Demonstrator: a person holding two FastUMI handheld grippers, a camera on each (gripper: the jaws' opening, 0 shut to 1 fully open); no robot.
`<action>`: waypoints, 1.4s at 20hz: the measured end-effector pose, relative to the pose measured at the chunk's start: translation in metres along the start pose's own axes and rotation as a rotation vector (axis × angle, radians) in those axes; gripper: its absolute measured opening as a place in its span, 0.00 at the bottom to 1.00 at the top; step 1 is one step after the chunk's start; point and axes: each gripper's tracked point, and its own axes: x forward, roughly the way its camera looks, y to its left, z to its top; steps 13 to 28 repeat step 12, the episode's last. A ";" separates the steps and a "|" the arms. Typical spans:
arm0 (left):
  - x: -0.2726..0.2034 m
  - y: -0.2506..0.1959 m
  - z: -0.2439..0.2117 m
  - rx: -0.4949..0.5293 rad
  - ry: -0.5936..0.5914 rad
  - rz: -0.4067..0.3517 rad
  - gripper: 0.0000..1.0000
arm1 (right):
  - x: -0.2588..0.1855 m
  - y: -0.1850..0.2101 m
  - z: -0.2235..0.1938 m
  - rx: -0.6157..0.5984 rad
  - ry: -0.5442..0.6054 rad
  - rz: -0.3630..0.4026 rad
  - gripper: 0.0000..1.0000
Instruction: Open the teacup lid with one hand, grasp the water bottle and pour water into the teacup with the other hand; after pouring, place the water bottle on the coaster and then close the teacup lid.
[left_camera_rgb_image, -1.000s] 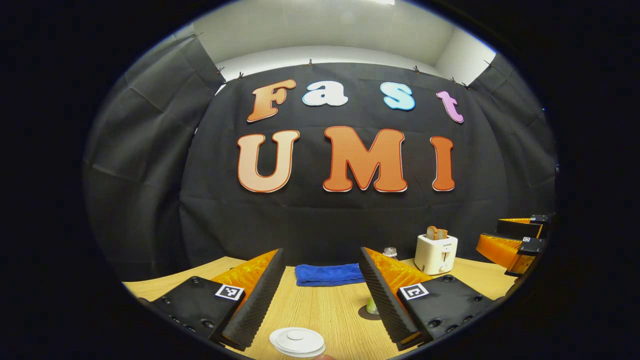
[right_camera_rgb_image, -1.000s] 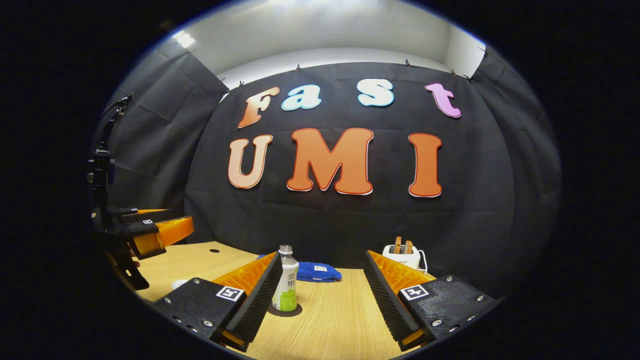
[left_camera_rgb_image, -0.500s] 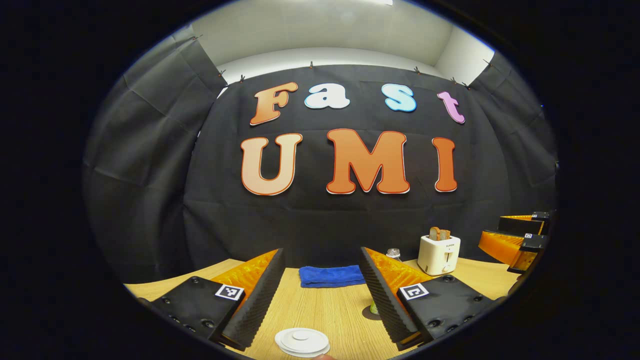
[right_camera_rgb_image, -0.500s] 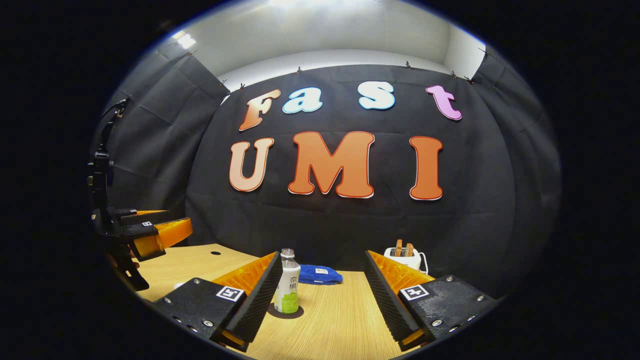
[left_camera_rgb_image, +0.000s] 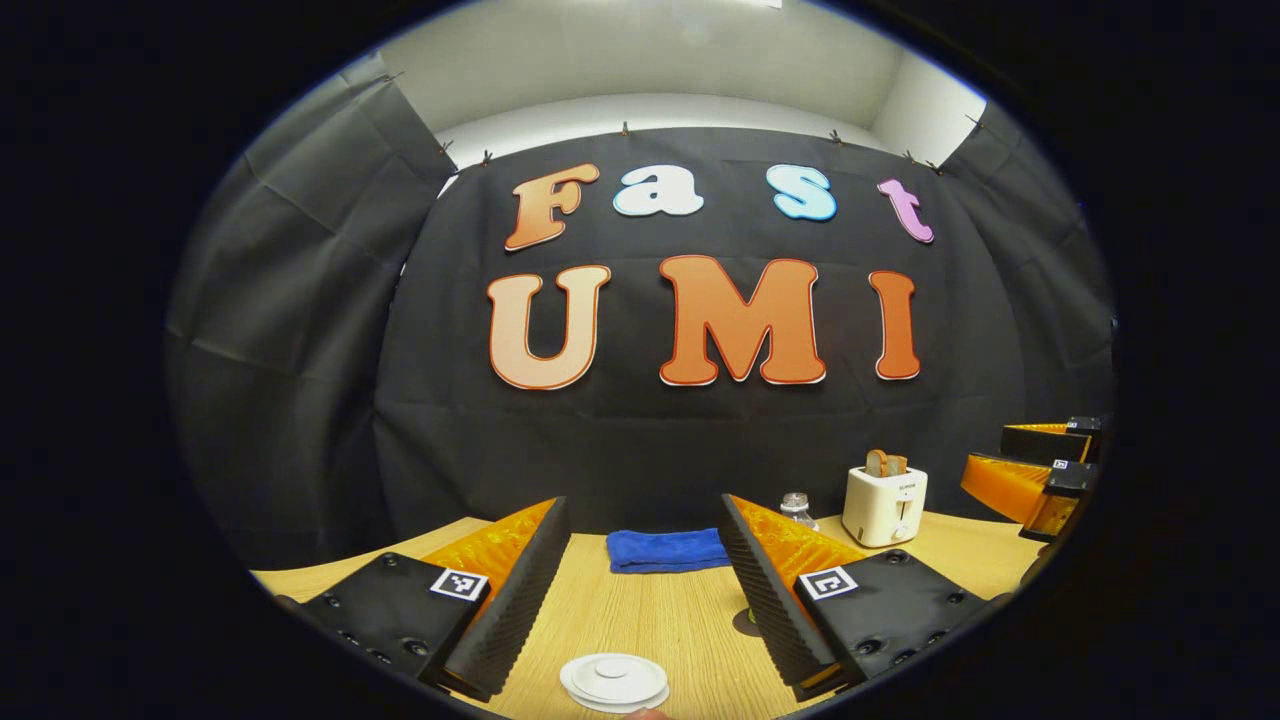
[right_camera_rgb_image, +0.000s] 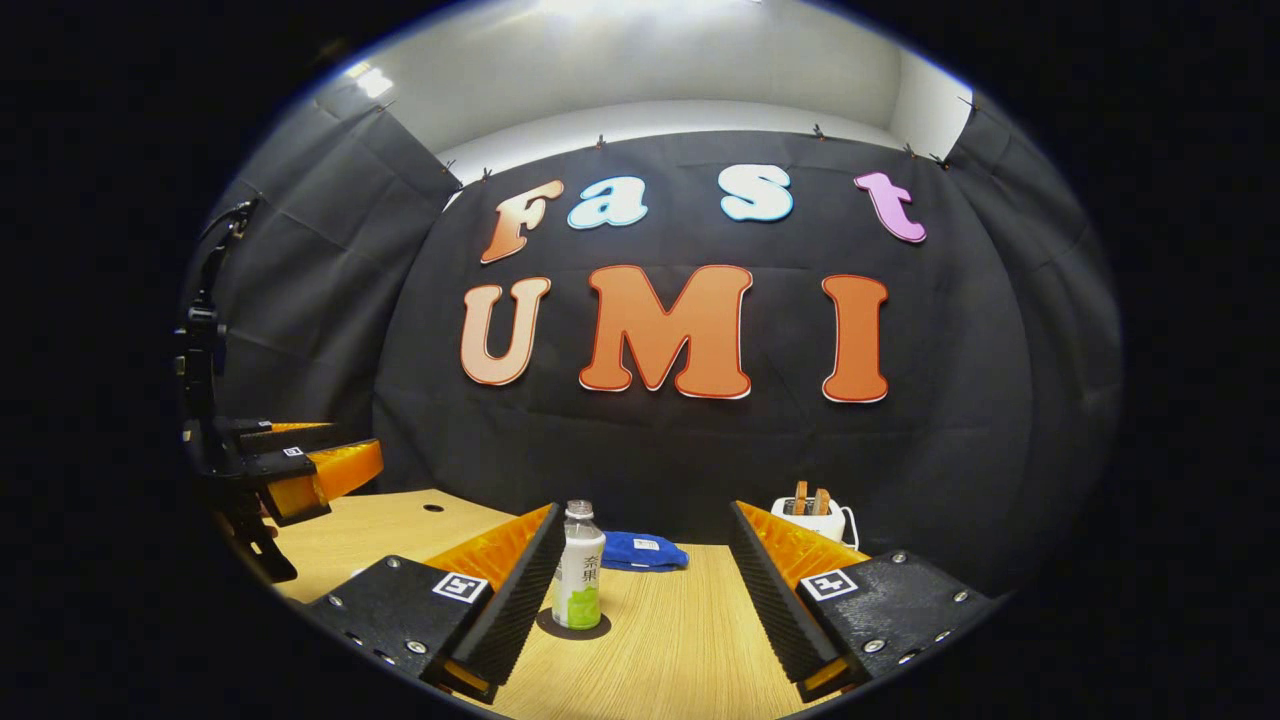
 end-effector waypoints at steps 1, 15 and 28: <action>0.000 0.000 0.000 0.002 0.004 0.000 0.97 | 0.000 0.001 0.000 -0.007 0.001 0.001 0.98; -0.002 0.003 -0.007 -0.062 0.034 -0.001 0.97 | 0.014 0.002 0.021 0.003 0.007 0.031 0.98; -0.002 0.003 -0.007 -0.062 0.034 -0.001 0.97 | 0.014 0.002 0.021 0.003 0.007 0.031 0.98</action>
